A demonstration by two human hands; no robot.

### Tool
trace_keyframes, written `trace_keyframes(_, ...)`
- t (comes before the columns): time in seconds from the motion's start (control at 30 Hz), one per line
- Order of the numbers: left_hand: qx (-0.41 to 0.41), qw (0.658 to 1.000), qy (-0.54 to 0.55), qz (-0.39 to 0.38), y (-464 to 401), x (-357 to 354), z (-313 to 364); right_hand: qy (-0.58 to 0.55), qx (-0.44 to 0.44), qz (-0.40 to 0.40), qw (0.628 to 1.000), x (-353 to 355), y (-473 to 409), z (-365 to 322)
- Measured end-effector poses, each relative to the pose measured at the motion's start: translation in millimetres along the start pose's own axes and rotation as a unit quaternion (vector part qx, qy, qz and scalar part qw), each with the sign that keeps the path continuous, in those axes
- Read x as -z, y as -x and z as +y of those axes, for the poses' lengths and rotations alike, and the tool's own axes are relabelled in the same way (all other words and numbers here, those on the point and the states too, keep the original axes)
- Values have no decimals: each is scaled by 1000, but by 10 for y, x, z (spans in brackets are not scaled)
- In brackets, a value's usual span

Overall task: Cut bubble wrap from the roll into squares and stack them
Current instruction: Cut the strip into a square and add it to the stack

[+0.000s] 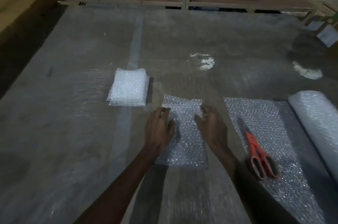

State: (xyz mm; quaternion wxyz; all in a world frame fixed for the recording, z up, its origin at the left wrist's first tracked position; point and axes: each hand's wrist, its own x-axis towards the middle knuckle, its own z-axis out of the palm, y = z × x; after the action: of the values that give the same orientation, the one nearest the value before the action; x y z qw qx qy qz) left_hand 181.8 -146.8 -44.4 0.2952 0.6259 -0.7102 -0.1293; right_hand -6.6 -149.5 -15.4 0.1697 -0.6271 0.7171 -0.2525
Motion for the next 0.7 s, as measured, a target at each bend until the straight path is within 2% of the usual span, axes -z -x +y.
trace_keyframes(0.1,-80,997,-19,-8,247,-45,52,36,75,-26,996,-116,294,-90)
trace_keyframes(0.23,-78,993,-55,-72,436,-100,48,89,136,-60,985,-378,511,-70)
trace_keyframes(0.43,-83,983,-109,-126,536,-125,-99,177,169,-81,966,-516,587,41)
trace_keyframes(0.7,-94,969,-147,-173,568,2,-259,204,156,-118,959,-385,593,239)
